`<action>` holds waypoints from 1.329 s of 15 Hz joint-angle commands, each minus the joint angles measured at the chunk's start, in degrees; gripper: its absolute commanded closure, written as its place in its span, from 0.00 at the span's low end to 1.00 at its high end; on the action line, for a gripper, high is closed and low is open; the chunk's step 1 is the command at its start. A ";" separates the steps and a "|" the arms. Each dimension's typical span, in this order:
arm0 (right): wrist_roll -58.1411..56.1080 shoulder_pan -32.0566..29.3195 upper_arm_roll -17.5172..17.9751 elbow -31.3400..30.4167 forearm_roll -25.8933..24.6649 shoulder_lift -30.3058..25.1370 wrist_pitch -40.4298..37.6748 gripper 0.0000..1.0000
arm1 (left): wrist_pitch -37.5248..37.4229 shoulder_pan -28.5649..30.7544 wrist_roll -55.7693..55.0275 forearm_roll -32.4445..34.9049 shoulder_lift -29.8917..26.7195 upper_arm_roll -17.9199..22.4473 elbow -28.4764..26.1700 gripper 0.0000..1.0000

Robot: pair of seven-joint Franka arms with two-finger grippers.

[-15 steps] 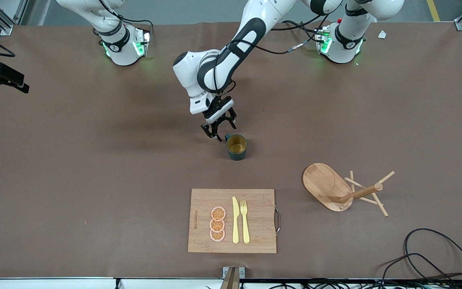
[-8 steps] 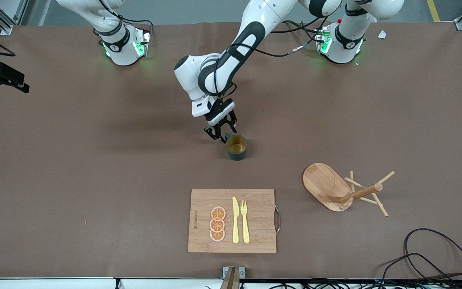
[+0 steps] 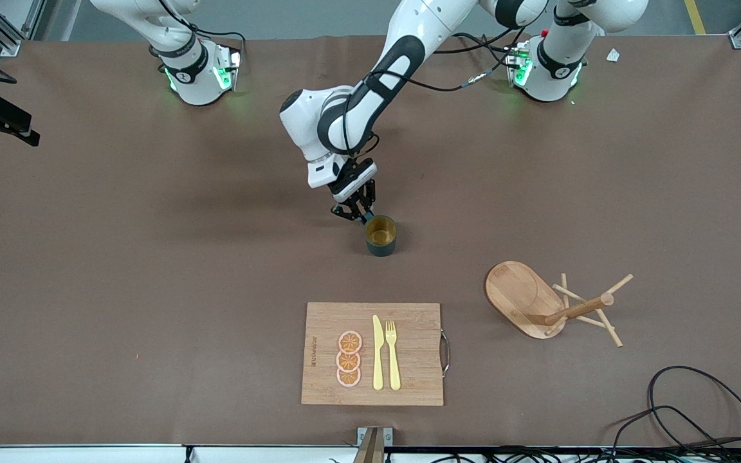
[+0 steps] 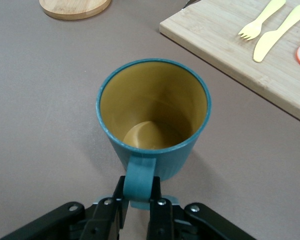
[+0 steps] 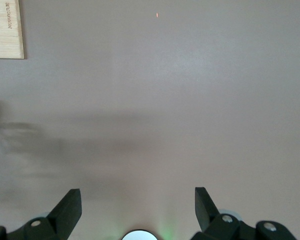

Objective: Pass cup and hang on rack
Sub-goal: 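Lift the mug with the left gripper and carry it to the rack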

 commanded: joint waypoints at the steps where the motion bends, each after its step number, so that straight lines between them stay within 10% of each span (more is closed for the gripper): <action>1: -0.59 0.16 -0.09 -0.49 0.18 -0.96 -0.40 0.00 | -0.31 -0.12 0.84 1.31 -1.29 1.43 1.16 0.96; 6: -0.59 0.07 -0.09 -0.57 0.36 -0.96 -0.40 0.00 | -0.31 4.88 7.41 -2.19 -9.81 1.35 1.16 0.99; 20: -0.59 0.33 0.27 -0.57 0.36 -0.96 0.13 0.00 | -1.10 28.96 50.83 -39.45 -27.67 1.52 0.54 1.00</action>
